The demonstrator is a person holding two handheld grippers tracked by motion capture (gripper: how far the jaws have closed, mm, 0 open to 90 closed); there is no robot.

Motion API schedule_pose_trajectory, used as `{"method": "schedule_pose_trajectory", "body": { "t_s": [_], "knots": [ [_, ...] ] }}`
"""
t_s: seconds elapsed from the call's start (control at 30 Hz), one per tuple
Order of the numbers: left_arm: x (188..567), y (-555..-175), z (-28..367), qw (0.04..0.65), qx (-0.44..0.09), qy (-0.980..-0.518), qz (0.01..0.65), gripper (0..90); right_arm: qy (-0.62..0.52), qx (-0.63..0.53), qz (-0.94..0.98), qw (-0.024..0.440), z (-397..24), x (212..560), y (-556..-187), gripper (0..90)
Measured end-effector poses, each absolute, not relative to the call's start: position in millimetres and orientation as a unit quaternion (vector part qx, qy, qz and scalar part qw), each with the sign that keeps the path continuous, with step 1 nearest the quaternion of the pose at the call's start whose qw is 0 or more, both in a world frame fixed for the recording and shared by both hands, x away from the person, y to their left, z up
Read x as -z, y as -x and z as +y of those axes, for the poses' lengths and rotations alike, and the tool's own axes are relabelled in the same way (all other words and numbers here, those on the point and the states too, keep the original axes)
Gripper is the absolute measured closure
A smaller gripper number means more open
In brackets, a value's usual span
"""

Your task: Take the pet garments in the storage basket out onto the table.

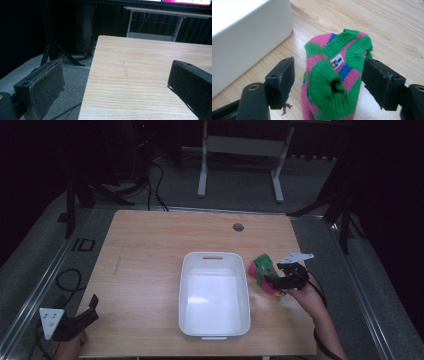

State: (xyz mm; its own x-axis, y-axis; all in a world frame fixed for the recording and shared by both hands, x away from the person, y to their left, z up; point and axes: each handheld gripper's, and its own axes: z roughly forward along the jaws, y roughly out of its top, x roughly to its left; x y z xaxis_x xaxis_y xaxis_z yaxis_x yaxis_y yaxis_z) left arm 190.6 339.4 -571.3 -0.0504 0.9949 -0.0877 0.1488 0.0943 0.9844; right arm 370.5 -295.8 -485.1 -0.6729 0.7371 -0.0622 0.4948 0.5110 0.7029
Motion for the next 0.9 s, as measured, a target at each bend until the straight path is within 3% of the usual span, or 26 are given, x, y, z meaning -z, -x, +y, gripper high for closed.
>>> {"method": "schedule_pose_trajectory", "body": {
  "t_s": [0.03,0.07,0.17,0.3,0.57,0.9],
  "knots": [
    [571,-191,339,0.472,-0.448,-0.502,0.570,1.2,-0.362,-0.337,0.850,0.180,-296,485,-371,24.3],
    [571,-191,340,0.472,-0.448,-0.502,0.570,1.2,-0.358,-0.348,0.848,0.175,-305,485,-364,15.9],
    [571,-191,339,0.472,-0.449,-0.502,0.569,1.2,-0.370,-0.363,0.839,0.165,-317,488,-357,13.4],
    [571,-191,339,0.471,-0.449,-0.502,0.570,1.2,-0.380,-0.369,0.831,0.168,-327,493,-348,12.9],
    [571,-191,339,0.471,-0.449,-0.502,0.569,1.2,-0.436,-0.392,0.775,0.235,-363,514,-322,13.0],
    [571,-190,339,0.470,-0.450,-0.503,0.569,1.2,-0.478,-0.382,0.748,0.258,-385,536,-299,13.1]
  ]
}}
